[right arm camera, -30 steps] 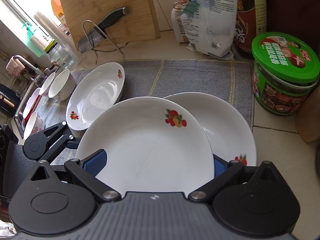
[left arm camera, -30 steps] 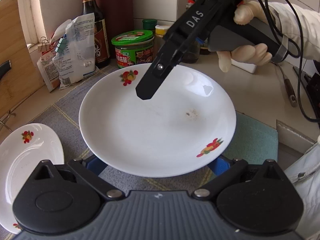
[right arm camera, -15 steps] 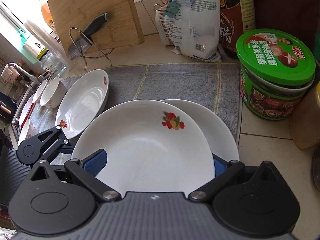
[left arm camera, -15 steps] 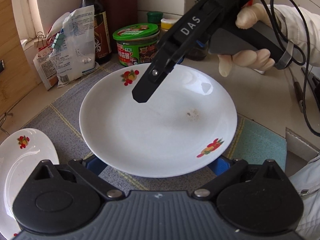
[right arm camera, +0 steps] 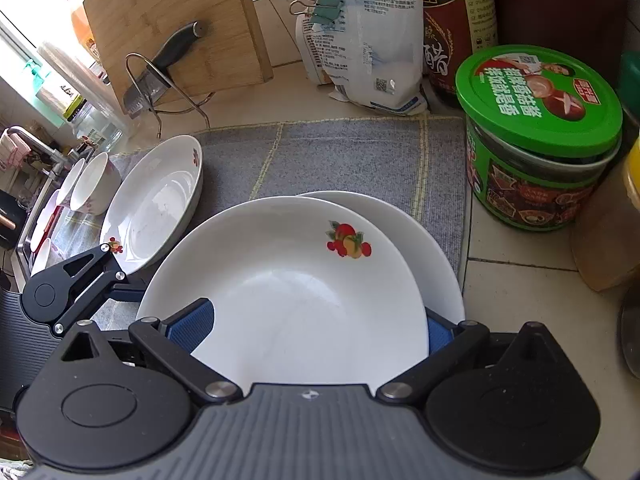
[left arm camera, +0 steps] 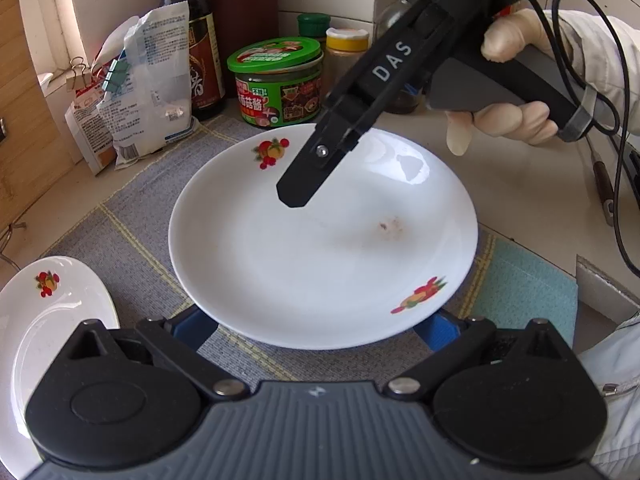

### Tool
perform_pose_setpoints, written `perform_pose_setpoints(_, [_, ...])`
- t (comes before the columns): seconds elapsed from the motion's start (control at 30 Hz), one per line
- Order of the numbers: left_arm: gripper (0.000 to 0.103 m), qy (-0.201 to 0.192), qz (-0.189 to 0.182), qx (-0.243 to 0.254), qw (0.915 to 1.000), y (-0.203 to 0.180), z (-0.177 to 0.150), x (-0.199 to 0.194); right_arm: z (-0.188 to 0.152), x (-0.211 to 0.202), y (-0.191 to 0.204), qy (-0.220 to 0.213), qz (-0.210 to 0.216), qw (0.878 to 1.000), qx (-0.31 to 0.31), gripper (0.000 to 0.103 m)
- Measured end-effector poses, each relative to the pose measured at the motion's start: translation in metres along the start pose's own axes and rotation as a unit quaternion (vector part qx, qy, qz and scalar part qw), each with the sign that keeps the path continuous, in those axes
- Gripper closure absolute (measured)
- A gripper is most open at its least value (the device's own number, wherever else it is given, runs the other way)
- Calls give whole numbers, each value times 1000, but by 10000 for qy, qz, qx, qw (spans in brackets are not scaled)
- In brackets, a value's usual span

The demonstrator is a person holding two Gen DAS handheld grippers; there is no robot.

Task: Organize plates and bowls
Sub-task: 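Lower the white plate onto the stained plate with the right tool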

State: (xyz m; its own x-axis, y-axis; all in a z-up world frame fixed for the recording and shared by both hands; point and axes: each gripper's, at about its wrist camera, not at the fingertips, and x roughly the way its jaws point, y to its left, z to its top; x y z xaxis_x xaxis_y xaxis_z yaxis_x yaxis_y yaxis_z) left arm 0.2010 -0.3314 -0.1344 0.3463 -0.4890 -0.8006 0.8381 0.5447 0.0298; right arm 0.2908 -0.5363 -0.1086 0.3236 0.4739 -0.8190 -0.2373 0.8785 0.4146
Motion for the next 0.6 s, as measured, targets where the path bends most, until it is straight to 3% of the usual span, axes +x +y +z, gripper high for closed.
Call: perform_pose_setpoints(0.6, [1, -2, 25, 90, 10000, 3, 0, 0, -8, -13, -4, -68, -95, 9998, 139, 0])
